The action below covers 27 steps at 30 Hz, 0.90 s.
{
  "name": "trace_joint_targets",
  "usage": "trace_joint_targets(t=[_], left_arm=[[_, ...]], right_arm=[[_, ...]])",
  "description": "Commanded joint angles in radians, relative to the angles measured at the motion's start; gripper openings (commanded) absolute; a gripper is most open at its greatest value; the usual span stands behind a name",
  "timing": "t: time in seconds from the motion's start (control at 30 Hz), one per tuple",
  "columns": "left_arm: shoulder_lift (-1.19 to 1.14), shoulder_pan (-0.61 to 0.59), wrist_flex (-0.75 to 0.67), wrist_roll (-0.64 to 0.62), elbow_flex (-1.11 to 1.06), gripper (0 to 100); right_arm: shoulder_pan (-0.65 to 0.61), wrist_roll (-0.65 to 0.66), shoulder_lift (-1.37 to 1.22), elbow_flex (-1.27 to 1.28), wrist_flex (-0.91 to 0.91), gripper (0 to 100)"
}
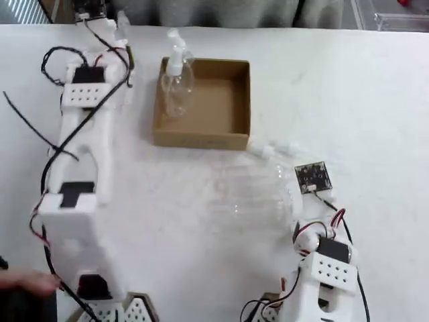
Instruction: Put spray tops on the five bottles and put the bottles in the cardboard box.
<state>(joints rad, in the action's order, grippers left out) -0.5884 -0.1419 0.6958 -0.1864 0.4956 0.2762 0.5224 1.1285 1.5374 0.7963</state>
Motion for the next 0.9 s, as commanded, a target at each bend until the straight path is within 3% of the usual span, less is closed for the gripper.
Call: trace_joint_targets(t=[0.0, 0.27, 0.37, 0.5, 0.87], left_arm=[[-0.166, -0.024, 0.005, 0.002, 0.305, 2], [-0.588, -0.038, 0.008, 0.002, 0.812, 3], [-0.677, -0.035, 0.008, -0.002, 0.914, 12], [-0.697, -0.031, 0.002, -0.103, 0.904, 28], [-0.699, -0.013, 0.038, -0.126, 0.847, 25]], right_arm=[[0.001, 0.009, 0.013, -0.005, -0.008, 1.7], [-0.001, 0.008, 0.013, -0.005, -0.008, 1.7], [-0.001, 0.009, 0.013, -0.005, -0.008, 1.7], [-0.001, 0.009, 0.013, -0.005, -0.008, 1.7], [0.002, 0.006, 0.013, -0.005, -0.008, 1.7]])
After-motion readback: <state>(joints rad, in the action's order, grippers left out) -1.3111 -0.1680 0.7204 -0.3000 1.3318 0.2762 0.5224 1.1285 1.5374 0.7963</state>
